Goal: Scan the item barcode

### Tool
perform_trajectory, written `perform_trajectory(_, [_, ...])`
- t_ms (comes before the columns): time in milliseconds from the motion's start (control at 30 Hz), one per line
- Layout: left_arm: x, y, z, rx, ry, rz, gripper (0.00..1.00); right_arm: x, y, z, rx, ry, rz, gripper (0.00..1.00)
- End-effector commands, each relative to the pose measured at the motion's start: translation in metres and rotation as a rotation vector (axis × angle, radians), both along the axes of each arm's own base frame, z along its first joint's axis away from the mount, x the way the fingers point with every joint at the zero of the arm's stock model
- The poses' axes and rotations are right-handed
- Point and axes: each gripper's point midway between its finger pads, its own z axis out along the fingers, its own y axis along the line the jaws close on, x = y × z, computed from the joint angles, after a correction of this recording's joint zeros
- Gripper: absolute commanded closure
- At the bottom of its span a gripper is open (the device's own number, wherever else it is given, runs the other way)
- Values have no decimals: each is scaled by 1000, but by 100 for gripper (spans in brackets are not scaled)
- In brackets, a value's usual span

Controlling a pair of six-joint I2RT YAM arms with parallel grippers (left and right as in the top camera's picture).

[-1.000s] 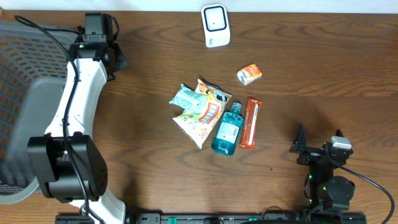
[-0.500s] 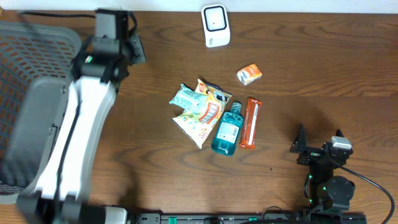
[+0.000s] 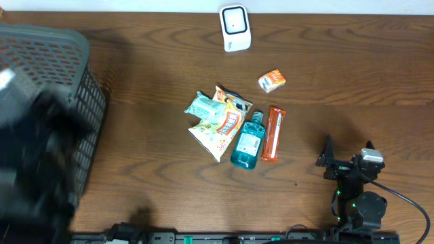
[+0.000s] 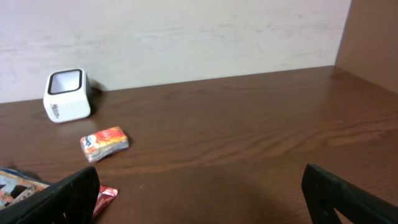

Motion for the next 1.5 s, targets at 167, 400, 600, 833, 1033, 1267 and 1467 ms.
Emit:
perform_trajectory(167, [-125,78,-44,-272,-128,720,92,0,-1,-2,-15,4,-3,1])
perform_trajectory(400, [-150,81,-63,-350,-119,809,93,0,-1,-2,-15,4,-3,1])
perform_trajectory(600, [-136,79,-44,-377,-206,764,92,0,-1,-2,-15,4,-3,1])
perform_trajectory(833, [-54,35,59,-119,-333,217,92,0,-1,-2,-15,4,-3,1])
perform_trajectory(1033, [-30,-58,132,299,-481,-417,69,0,-1,-2,-15,4,-3,1])
perform_trajectory(1267, [-36,-73,124,516,-423,-527,44,0,-1,-2,-15,4,-3,1])
perform_trajectory(1467, [-40,-73,127,518,-437,-523,43,0,-1,-2,-15,4,-3,1])
